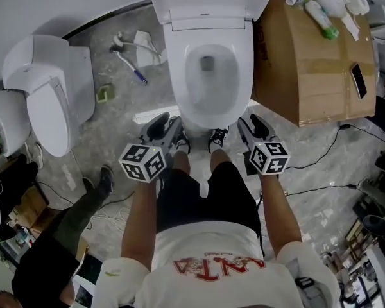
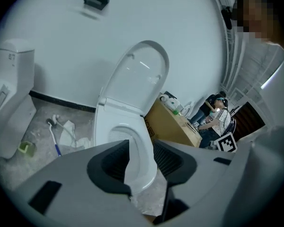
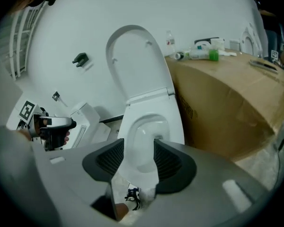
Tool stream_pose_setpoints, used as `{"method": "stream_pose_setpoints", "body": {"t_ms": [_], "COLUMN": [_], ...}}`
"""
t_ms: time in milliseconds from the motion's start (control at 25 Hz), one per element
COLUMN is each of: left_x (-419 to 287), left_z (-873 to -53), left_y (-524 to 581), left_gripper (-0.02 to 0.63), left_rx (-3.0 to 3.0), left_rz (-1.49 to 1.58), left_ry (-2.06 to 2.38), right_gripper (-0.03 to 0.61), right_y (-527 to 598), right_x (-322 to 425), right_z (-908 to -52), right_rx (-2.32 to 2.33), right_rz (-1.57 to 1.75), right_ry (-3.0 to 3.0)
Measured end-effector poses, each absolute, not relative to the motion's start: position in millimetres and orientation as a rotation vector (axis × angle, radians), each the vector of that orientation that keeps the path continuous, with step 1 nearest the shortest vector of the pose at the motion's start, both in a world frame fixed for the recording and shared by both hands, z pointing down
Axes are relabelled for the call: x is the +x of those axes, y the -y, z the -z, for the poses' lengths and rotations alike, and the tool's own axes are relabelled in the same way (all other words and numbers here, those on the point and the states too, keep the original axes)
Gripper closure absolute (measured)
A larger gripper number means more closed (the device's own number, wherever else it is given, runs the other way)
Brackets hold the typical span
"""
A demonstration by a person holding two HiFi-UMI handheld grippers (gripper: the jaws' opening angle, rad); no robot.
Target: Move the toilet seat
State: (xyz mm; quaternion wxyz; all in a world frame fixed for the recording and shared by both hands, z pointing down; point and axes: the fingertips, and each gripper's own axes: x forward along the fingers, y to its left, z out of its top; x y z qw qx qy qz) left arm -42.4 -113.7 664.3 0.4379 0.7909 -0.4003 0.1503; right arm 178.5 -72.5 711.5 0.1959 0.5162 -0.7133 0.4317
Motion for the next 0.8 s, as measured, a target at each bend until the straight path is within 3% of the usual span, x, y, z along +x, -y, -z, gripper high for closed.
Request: {"method": "stream_pose_setpoints", "body": {"t_ms": [480, 800], "left_x": [-33.6, -29.8], "left_z": [-806.6, -880.6], "left_y": [85.8, 76.7], "left_gripper": [0.442, 0.431], "left_rx": [1.752, 1.629], "left_rz": [-0.384, -0.403], "left_ry": [0.945, 0.948], "right_gripper": [0.292, 0.275], "right_y": [44.4, 40.5], "right_x": [196.4, 199.3], "right_z": [-869.3, -911.0], "right_rx": [1.512, 1.523], "right_rz": [-1.595, -1.633], "right_ry": [1.78, 1.747]}}
